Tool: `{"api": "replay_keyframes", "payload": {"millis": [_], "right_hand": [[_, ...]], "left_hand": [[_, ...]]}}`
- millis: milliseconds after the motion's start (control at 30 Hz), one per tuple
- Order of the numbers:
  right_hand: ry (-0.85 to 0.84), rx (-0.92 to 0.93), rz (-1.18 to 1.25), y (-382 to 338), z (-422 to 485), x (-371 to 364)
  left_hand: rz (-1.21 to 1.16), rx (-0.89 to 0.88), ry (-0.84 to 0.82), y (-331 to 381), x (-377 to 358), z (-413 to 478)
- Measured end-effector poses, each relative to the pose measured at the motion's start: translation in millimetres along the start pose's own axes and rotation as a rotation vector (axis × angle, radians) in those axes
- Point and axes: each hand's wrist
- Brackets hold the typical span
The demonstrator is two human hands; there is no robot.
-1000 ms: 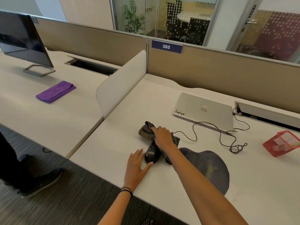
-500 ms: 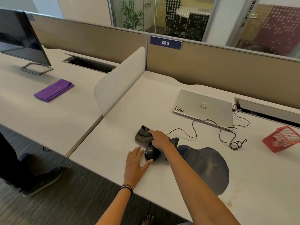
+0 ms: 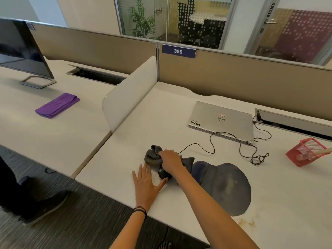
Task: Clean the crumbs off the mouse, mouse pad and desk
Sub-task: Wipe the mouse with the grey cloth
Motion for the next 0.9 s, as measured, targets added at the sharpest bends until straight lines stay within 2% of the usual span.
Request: {"api": "replay_keyframes", "payload": {"millis": [300,433,567,633,767,900], "right_hand": [[0.056,-0.013,-0.139,-26.4,-13.2,-17.1],[0.061,-0.017,-0.050,-38.2,-20.2,-26.5],[-0.001,-0.084,0.527,-29.1,-22.6,-17.4],[-0.012,-0.136,0.784,-13.1,-20.5,-8.8],[0.075,-0.278,1.335,23.8,-20.4,12.0],[0.128,-0.381,1.606,52.8,-16.7,21.2]], "left_hand": [[-0.004,0.025,-0.047,2.6,7.8,-2.8],[-0.001,0.020,-0.067,3.0,7.3,-4.2],[0.102,0.036,-0.036,7.1,11.1,-6.5],[0.113,0.067,-0.087,5.5,11.6,-5.2],[0.088,0.046,-0.108,0.2,6.5,-0.1],[-0.027,0.010,-0.041,3.0,8.3,-2.0]]}}
Point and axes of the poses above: each hand's wrist, its own z-axis towards the middle knuckle, its own x-axis out of the back of the hand, y = z × x, and after that the axes turned 9 degrees about -y, right-handed
